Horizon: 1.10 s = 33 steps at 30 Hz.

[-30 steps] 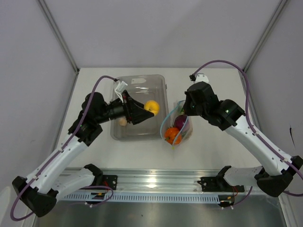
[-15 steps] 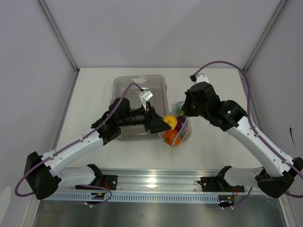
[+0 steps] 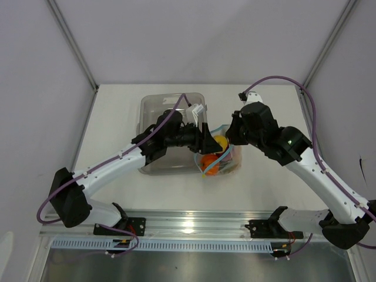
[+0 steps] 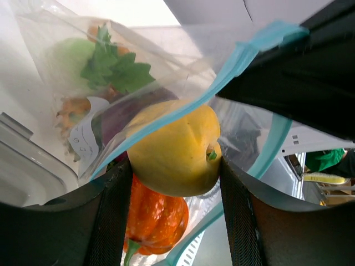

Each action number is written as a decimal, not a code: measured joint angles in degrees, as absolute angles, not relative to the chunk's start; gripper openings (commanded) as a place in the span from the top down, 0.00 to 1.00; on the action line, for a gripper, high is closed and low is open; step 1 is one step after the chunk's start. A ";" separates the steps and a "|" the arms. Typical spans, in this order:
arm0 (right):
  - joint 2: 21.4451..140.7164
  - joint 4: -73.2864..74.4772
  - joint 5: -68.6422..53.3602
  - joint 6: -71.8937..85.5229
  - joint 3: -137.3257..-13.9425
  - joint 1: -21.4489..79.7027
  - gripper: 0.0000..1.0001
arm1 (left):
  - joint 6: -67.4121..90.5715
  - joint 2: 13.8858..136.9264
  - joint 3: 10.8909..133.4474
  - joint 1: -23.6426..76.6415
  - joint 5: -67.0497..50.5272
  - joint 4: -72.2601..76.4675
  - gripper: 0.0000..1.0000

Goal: Place the food in the zip-top bag and seal the zipper
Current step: Place the fake fruit in the zipper food storage bag.

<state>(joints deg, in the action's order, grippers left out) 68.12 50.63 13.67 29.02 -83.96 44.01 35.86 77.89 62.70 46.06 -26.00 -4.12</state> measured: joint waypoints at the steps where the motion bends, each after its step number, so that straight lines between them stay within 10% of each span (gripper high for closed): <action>1: 68.12 50.61 13.65 29.02 -83.92 44.03 1.00 | 35.83 78.30 63.44 46.06 -25.67 -4.64 0.79; 7: 68.12 50.59 13.65 29.19 -83.77 44.01 1.00 | 35.81 79.18 66.04 46.19 -24.21 -7.09 0.35; 19: 68.14 50.65 13.69 29.61 -83.77 43.24 1.00 | 35.11 79.00 65.45 46.44 -23.70 -7.99 0.11; 33: 67.72 51.42 13.69 29.58 -83.77 41.63 1.00 | 30.28 67.16 63.48 46.54 -19.79 -9.50 0.11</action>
<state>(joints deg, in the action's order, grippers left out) 67.72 51.42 13.69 29.58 -83.77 41.63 30.28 67.16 63.48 46.54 -19.79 -9.50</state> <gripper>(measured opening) 0.002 0.897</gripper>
